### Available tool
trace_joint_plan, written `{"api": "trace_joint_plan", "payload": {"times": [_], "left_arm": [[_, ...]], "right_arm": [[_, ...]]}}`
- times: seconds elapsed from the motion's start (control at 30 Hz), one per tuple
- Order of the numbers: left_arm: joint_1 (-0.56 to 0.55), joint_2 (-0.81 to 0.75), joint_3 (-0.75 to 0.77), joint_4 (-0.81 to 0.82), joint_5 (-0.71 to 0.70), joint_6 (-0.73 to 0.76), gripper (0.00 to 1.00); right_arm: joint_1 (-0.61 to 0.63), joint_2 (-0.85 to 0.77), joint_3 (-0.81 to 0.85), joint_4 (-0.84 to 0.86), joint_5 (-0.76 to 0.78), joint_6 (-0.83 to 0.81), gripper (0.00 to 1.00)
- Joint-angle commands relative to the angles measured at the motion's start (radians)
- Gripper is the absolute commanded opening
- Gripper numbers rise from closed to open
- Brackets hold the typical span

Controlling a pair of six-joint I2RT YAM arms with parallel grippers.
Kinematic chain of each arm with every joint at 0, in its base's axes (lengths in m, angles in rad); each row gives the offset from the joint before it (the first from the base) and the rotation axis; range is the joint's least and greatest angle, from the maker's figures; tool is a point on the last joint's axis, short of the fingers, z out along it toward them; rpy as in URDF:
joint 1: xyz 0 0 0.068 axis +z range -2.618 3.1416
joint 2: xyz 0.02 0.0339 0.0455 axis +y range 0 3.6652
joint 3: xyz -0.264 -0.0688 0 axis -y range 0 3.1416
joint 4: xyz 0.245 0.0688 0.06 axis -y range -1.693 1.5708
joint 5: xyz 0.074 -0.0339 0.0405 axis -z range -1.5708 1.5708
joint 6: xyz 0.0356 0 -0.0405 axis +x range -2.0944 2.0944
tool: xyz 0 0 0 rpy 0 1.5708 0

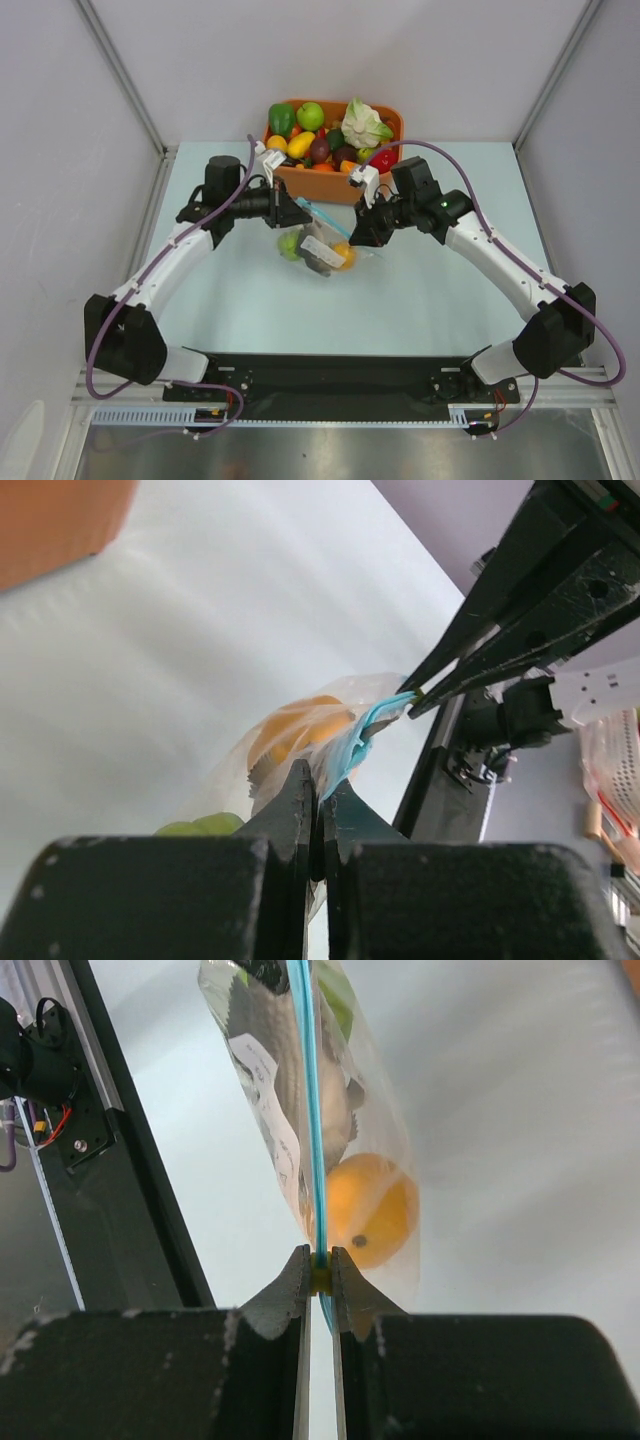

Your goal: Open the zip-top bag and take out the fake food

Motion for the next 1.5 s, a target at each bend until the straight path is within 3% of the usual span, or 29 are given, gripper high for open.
{"api": "trace_joint_plan", "payload": {"times": [0.0,0.47,0.93,1.13,1.23,1.27,1.3,1.47], "left_arm": [[0.037,-0.058,0.004,0.014,-0.111,0.019,0.00],[0.079,-0.068,-0.003,-0.080,-0.285,0.025,0.00],[0.132,-0.038,-0.009,-0.095,-0.256,0.019,0.00],[0.143,-0.016,-0.016,-0.042,-0.109,0.042,0.00],[0.136,-0.006,-0.035,-0.001,0.130,0.083,0.00],[0.129,-0.003,-0.032,-0.015,0.166,0.100,0.00],[0.123,0.003,-0.027,-0.039,0.200,0.152,0.00],[0.068,0.043,0.031,-0.228,0.189,0.303,0.00]], "right_arm": [[-0.006,-0.031,-0.011,-0.049,0.013,0.005,0.00],[-0.006,-0.069,-0.052,-0.051,0.032,0.033,0.00],[-0.006,-0.089,-0.082,-0.058,0.059,0.054,0.00],[-0.005,-0.078,-0.074,-0.042,0.066,0.065,0.00],[0.000,-0.071,-0.042,-0.034,0.082,0.071,0.11],[0.000,-0.068,-0.031,-0.032,0.087,0.071,0.27],[0.000,-0.066,-0.017,-0.032,0.096,0.073,0.35],[0.003,-0.063,0.043,-0.005,0.139,0.099,0.52]]}}
